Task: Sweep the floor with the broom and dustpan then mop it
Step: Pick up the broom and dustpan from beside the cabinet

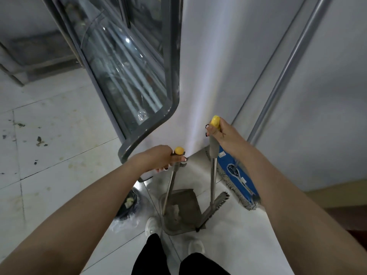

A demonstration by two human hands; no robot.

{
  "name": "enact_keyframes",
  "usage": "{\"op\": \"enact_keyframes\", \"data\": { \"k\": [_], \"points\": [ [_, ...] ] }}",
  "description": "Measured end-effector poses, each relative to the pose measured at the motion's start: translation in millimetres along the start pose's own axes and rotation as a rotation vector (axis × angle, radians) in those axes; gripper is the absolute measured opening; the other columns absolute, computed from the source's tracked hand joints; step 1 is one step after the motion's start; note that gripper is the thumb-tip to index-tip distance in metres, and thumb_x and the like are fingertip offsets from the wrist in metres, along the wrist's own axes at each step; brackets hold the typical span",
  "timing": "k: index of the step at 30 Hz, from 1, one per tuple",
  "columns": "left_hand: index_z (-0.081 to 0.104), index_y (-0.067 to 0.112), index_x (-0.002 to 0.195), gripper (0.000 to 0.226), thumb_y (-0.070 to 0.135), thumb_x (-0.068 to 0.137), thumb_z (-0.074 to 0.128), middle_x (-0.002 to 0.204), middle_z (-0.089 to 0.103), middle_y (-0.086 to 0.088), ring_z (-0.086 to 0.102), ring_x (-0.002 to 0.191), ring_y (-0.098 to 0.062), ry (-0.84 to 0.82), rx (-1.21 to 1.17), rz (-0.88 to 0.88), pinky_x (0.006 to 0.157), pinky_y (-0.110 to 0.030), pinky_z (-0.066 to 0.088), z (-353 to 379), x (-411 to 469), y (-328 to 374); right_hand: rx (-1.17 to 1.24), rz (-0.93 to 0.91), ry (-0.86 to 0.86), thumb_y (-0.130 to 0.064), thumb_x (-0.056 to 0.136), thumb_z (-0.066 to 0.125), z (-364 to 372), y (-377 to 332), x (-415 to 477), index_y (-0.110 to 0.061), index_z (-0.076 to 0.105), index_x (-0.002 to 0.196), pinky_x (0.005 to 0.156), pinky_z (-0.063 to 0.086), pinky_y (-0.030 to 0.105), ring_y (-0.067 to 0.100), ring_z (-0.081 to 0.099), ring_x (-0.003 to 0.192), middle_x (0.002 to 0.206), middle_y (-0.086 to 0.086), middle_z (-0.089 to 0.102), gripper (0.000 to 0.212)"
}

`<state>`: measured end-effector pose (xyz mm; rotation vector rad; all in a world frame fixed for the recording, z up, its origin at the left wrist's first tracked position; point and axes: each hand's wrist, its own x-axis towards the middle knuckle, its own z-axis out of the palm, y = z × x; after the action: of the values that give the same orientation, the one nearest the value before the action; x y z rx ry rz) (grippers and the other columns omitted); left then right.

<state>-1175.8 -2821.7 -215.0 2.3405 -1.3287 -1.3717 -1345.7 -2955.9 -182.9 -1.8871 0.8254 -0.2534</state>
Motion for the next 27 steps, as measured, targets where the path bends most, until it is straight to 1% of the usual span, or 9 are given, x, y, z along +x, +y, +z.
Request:
{"op": "enact_keyframes", "data": {
  "k": [3, 6, 9, 13, 18, 20, 23, 25, 27],
  "points": [
    [0.058, 0.002, 0.086, 0.051, 0.052, 0.09, 0.05, 0.062, 0.051, -0.007, 0.047, 0.047, -0.017, 0.025, -0.143, -0.035, 0.045, -0.021, 0.043, 23, -18, 5, -0.008, -0.025, -0.031, -0.037, 0.098, 0.045, -16, 11, -19, -0.01, 0.051, 0.101, 0.085, 0.041, 0.025, 0.014, 0.055, 0.096, 0.092, -0.006, 0.058, 0.028],
    [0.058, 0.0, 0.089, 0.052, 0.052, 0.09, 0.052, 0.059, 0.049, -0.006, 0.046, 0.044, -0.016, 0.02, -0.293, -0.099, 0.042, -0.022, 0.044, 44, -35, 11, -0.021, -0.032, -0.034, -0.034, 0.099, 0.045, -26, 16, -34, -0.004, 0.05, 0.108, 0.087, 0.041, 0.026, 0.014, 0.053, 0.096, 0.095, -0.001, 0.057, 0.032],
    [0.052, 0.005, 0.071, 0.049, 0.05, 0.091, 0.053, 0.055, 0.047, -0.004, 0.045, 0.041, -0.013, 0.033, -0.481, -0.143, 0.042, -0.021, 0.043, 65, -57, 17, -0.039, -0.044, -0.058, -0.034, 0.098, 0.046, -30, 21, -50, -0.007, 0.049, 0.109, 0.083, 0.04, 0.019, 0.016, 0.053, 0.1, 0.1, 0.003, 0.058, 0.029],
    [0.046, 0.007, 0.061, 0.05, 0.046, 0.092, 0.054, 0.046, 0.043, -0.002, 0.041, 0.037, -0.012, 0.116, -0.703, -0.175, 0.041, -0.019, 0.041, 86, -80, 19, -0.075, -0.034, -0.057, -0.036, 0.098, 0.047, -29, 20, -64, -0.005, 0.049, 0.116, 0.091, 0.041, 0.028, 0.026, 0.054, 0.111, 0.116, 0.015, 0.059, 0.036],
    [0.044, 0.008, 0.056, 0.054, 0.049, 0.09, 0.055, 0.046, 0.045, -0.004, 0.042, 0.038, -0.014, 0.221, -0.793, -0.224, 0.045, -0.021, 0.041, 105, -101, 9, -0.129, -0.022, -0.075, -0.037, 0.097, 0.048, -16, 14, -83, -0.018, 0.044, 0.092, 0.071, 0.038, 0.018, 0.012, 0.046, 0.084, 0.087, -0.004, 0.048, 0.02],
    [0.045, 0.006, 0.057, 0.054, 0.049, 0.09, 0.055, 0.045, 0.046, -0.005, 0.042, 0.034, -0.014, 0.261, -0.829, -0.256, 0.041, -0.02, 0.04, 113, -111, 1, -0.112, -0.018, -0.068, -0.034, 0.097, 0.049, -8, 13, -93, -0.021, 0.044, 0.086, 0.072, 0.04, 0.02, 0.013, 0.049, 0.086, 0.089, -0.004, 0.053, 0.018],
    [0.044, 0.005, 0.062, 0.052, 0.047, 0.091, 0.055, 0.052, 0.047, -0.009, 0.041, 0.029, -0.013, 0.314, -0.877, -0.307, 0.036, -0.018, 0.038, 126, -128, -7, -0.11, 0.007, -0.036, -0.029, 0.097, 0.052, 8, 17, -108, -0.006, 0.053, 0.107, 0.089, 0.043, 0.03, 0.025, 0.054, 0.104, 0.113, 0.013, 0.059, 0.025],
    [0.042, 0.005, 0.063, 0.051, 0.045, 0.093, 0.053, 0.053, 0.044, -0.01, 0.039, 0.024, -0.013, 0.33, -0.912, -0.332, 0.032, -0.015, 0.036, 135, -141, -9, -0.075, 0.04, 0.011, -0.026, 0.096, 0.054, 21, 23, -122, 0.0, 0.053, 0.114, 0.085, 0.041, 0.026, 0.019, 0.053, 0.097, 0.107, 0.013, 0.059, 0.031],
    [0.04, 0.005, 0.065, 0.05, 0.043, 0.094, 0.053, 0.054, 0.042, -0.011, 0.038, 0.023, -0.013, 0.342, -0.97, -0.346, 0.032, -0.014, 0.036, 147, -156, -12, -0.041, 0.067, 0.037, -0.025, 0.095, 0.055, 38, 31, -140, -0.002, 0.054, 0.109, 0.077, 0.039, 0.023, 0.013, 0.05, 0.091, 0.096, 0.006, 0.055, 0.027]
  ]
}}
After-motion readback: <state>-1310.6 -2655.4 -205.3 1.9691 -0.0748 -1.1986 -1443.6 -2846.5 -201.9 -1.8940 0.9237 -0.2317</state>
